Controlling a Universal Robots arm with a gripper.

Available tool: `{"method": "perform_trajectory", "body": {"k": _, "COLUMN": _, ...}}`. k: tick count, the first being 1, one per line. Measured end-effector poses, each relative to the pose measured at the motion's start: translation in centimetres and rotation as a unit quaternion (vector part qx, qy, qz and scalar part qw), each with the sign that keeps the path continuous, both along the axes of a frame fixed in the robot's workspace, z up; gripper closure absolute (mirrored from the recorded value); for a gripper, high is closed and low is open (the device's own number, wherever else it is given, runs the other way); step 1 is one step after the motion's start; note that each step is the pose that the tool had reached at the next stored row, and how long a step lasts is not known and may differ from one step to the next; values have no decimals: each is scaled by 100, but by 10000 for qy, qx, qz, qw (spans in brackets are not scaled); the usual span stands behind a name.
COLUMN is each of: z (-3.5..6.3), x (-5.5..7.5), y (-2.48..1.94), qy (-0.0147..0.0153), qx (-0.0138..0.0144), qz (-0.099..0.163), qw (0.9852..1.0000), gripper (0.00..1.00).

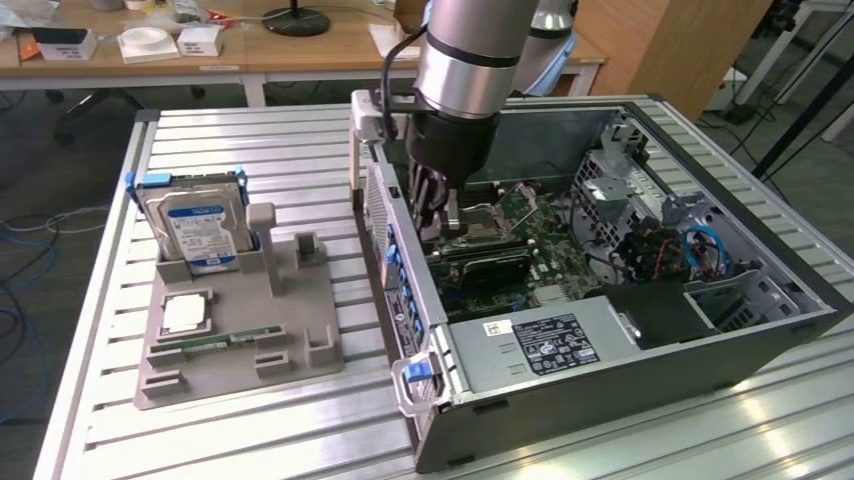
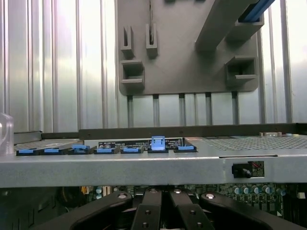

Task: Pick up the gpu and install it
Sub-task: 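Press down on the gpu until it lock into place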

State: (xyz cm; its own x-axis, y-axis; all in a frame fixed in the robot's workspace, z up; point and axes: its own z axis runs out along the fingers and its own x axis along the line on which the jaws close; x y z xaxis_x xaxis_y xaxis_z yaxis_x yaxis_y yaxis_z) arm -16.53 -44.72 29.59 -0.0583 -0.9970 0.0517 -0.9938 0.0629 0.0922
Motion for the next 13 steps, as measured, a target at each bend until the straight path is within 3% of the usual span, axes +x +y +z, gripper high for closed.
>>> {"method": "perform_trajectory", "body": {"k": 3, "z": -9, "x": -11, "y": 0, "qy": -21, "qx": 2, "qz": 1, "qw": 10000, "gripper": 89}}
{"method": "perform_trajectory", "body": {"k": 6, "z": -4, "x": -10, "y": 1, "qy": -11, "qx": 6, "qz": -3, "qw": 10000, "gripper": 89}}
{"method": "perform_trajectory", "body": {"k": 8, "z": 14, "x": 7, "y": 4, "qy": 54, "qx": 21, "qz": -8, "qw": 10000, "gripper": 89}}
{"method": "perform_trajectory", "body": {"k": 10, "z": 44, "x": 43, "y": 1, "qy": 142, "qx": 5, "qz": -8, "qw": 9999, "gripper": 89}}
{"method": "perform_trajectory", "body": {"k": 12, "z": 47, "x": 104, "y": 1, "qy": 207, "qx": 6, "qz": -7, "qw": 9998, "gripper": 89}}
{"method": "perform_trajectory", "body": {"k": 13, "z": 48, "x": 143, "y": 1, "qy": 225, "qx": 5, "qz": -7, "qw": 9997, "gripper": 89}}
